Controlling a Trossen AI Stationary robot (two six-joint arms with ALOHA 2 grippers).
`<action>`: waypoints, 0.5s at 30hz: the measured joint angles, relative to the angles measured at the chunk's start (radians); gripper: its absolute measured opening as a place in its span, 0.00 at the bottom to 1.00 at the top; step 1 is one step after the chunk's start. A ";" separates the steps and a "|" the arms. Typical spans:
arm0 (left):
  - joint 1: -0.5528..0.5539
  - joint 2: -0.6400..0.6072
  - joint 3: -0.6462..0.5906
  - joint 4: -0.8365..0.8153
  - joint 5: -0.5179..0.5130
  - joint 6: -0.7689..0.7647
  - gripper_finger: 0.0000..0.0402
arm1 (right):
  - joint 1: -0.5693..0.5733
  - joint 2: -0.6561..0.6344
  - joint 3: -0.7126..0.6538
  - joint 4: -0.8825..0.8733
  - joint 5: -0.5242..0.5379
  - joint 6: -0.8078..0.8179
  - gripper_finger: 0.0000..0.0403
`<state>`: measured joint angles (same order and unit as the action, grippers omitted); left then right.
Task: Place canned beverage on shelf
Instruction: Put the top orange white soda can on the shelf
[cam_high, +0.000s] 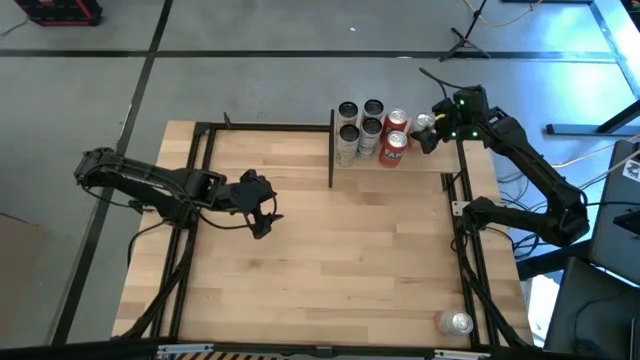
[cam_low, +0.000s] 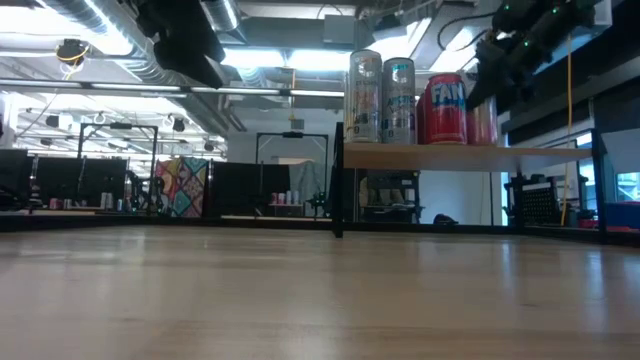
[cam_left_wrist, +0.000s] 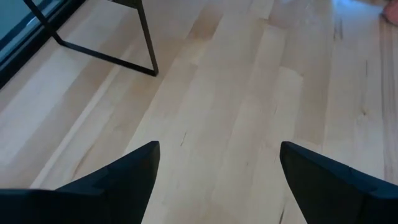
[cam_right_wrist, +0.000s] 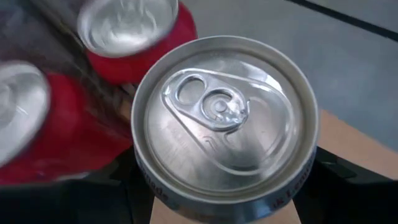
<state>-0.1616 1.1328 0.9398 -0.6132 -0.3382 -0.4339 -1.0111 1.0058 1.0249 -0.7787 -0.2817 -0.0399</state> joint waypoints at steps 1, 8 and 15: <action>0.000 0.000 0.000 0.000 0.000 0.000 0.82 | 0.000 0.000 -0.011 0.004 0.000 -0.008 0.65; 0.000 0.000 0.000 0.000 0.000 0.000 0.82 | 0.002 0.019 -0.049 0.060 -0.005 -0.018 0.65; 0.000 0.000 0.000 0.000 0.009 -0.001 0.82 | 0.002 0.019 -0.049 0.060 -0.009 -0.021 0.65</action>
<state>-0.1612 1.1328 0.9398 -0.6128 -0.3294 -0.4347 -1.0088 1.0252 0.9760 -0.7189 -0.2905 -0.0614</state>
